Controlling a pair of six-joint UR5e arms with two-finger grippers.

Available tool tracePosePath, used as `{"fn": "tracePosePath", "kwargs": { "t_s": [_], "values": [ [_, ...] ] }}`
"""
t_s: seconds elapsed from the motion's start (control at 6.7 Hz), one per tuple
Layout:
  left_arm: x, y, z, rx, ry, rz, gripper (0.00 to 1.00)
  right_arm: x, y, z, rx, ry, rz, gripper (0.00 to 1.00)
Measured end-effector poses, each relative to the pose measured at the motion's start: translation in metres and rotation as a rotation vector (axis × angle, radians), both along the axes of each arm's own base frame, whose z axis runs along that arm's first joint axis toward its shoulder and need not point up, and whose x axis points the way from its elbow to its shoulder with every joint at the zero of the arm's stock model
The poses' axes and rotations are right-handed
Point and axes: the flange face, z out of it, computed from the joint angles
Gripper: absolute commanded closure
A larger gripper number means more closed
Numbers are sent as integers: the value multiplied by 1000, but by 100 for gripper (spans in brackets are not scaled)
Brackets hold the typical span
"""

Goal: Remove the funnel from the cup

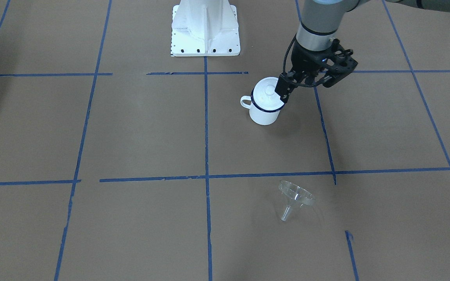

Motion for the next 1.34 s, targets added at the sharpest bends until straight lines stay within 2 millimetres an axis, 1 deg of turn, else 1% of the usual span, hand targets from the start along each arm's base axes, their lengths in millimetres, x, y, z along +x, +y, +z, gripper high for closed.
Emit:
{"fn": "tracePosePath", "kwargs": {
  "t_s": [0.15, 0.3, 0.45, 0.6, 0.75, 0.9, 1.04, 1.19, 1.34],
  "values": [
    [-47, -22, 20, 68, -29, 40, 0, 0, 0, 0, 0, 0, 0, 0],
    [-107, -43, 49, 130, -65, 88, 0, 0, 0, 0, 0, 0, 0, 0],
    [-169, -56, 84, 192, -109, 145, 0, 0, 0, 0, 1, 0, 0, 0],
    [-230, -63, 126, 250, -154, 226, 0, 0, 0, 0, 1, 0, 0, 0],
    [-289, -65, 172, 302, -190, 324, 0, 0, 0, 0, 1, 0, 0, 0],
    [-346, -65, 226, 336, -216, 422, 0, 0, 0, 0, 0, 0, 0, 0],
    [-396, -62, 289, 345, -223, 503, 0, 0, 0, 0, 0, 0, 0, 0],
    [-424, -58, 341, 350, -208, 552, 0, 0, 0, 0, 0, 0, 0, 0],
    [-433, -46, 381, 368, -166, 567, 0, 0, 0, 0, 1, 0, 0, 0]
  ]
}}
